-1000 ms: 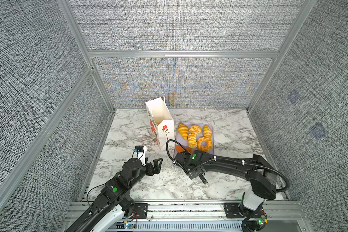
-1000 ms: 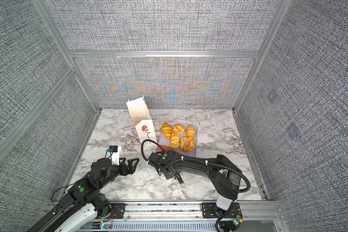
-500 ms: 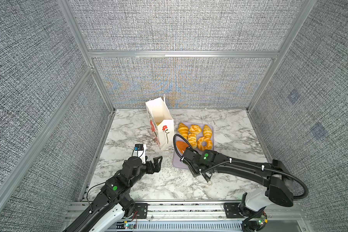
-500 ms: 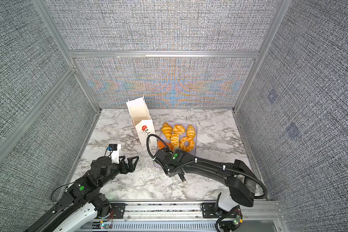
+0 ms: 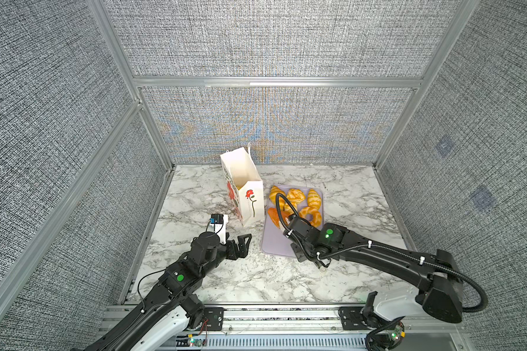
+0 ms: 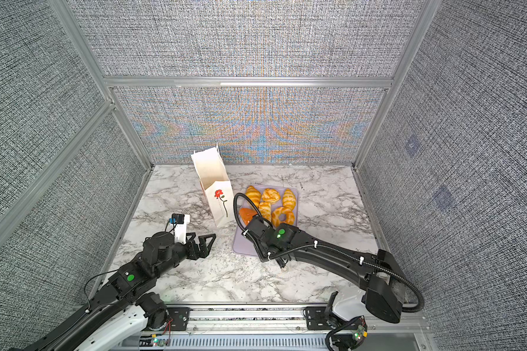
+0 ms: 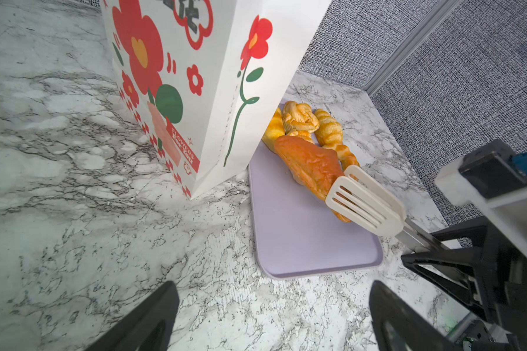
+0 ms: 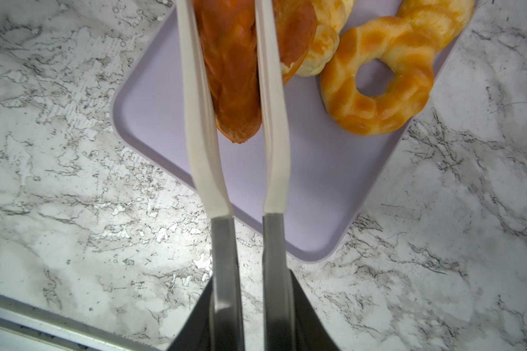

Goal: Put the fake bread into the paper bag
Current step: 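Squeeze the tongs shut on the orange pastry with the right gripper, then lift the orange pastry and carry it over the paper bag opening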

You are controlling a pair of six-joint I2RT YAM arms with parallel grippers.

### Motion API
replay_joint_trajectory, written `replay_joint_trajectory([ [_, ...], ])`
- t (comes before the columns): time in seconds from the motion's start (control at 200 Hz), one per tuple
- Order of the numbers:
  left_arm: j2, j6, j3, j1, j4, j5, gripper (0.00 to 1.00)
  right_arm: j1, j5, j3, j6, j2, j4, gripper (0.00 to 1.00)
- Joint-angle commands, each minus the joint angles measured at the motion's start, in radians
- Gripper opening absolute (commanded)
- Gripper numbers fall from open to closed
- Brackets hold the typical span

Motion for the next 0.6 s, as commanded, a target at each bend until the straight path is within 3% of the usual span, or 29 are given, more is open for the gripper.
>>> replay_joint_trajectory([
  [0.0,0.01,0.005,0.015,-0.002,0.041,-0.018,0.99,-0.019,-0.026,-0.003,-0.028,-0.023,0.037,0.31],
  [0.595,0.062,0.095,0.095,-0.003,0.03,-0.069,0.99,-0.082,-0.05,0.053,-0.089,-0.107,0.024,0.31],
])
